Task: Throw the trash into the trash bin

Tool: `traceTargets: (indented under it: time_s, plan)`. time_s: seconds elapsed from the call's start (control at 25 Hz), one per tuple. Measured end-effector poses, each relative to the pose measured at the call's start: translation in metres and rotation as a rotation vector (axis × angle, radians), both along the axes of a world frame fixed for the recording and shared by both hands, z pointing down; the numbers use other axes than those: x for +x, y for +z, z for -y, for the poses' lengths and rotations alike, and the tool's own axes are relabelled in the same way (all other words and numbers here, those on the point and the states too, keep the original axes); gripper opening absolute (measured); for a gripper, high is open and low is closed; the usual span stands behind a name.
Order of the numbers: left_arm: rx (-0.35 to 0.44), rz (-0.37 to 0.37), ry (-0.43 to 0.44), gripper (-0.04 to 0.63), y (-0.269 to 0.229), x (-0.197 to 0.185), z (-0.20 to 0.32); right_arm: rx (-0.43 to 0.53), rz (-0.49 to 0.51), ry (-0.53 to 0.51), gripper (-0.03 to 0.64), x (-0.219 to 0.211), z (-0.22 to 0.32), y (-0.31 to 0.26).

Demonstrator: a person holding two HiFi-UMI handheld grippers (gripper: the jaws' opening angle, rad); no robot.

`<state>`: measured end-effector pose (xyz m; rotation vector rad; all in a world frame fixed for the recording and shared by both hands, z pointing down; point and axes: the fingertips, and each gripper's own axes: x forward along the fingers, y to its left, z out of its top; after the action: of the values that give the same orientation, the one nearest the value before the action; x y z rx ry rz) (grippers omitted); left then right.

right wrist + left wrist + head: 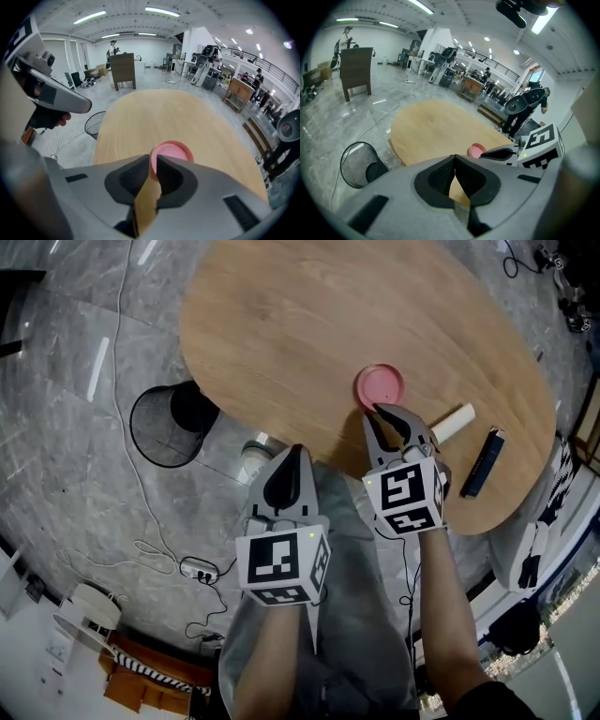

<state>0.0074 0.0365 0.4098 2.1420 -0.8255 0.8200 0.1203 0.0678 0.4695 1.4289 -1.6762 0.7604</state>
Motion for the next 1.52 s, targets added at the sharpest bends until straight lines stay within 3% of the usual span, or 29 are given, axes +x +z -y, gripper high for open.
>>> traceTargets:
  time_s: [0.32, 0.8, 1.16, 1.52]
  plan:
    - [-0.013, 0.007, -0.038, 0.006, 0.010, -0.008, 0.008, -0.087, -0.012, -0.064, 0.015, -0.003, 0.009, 0.024]
    - [-0.010, 0.016, -0.131, 0.006, 0.011, -0.056, 0.020, -0.126, -0.036, -0.019, 0.014, -0.016, 0.016, 0.030]
    - [0.006, 0.018, -0.256, 0.006, 0.004, -0.121, 0.037, -0.034, 0.076, -0.064, 0.014, -0.097, 0.048, -0.001]
    - [0.018, 0.041, -0.466, 0.006, -0.002, -0.224, 0.058, 0.014, 0.138, -0.265, 0.014, -0.209, 0.100, -0.021]
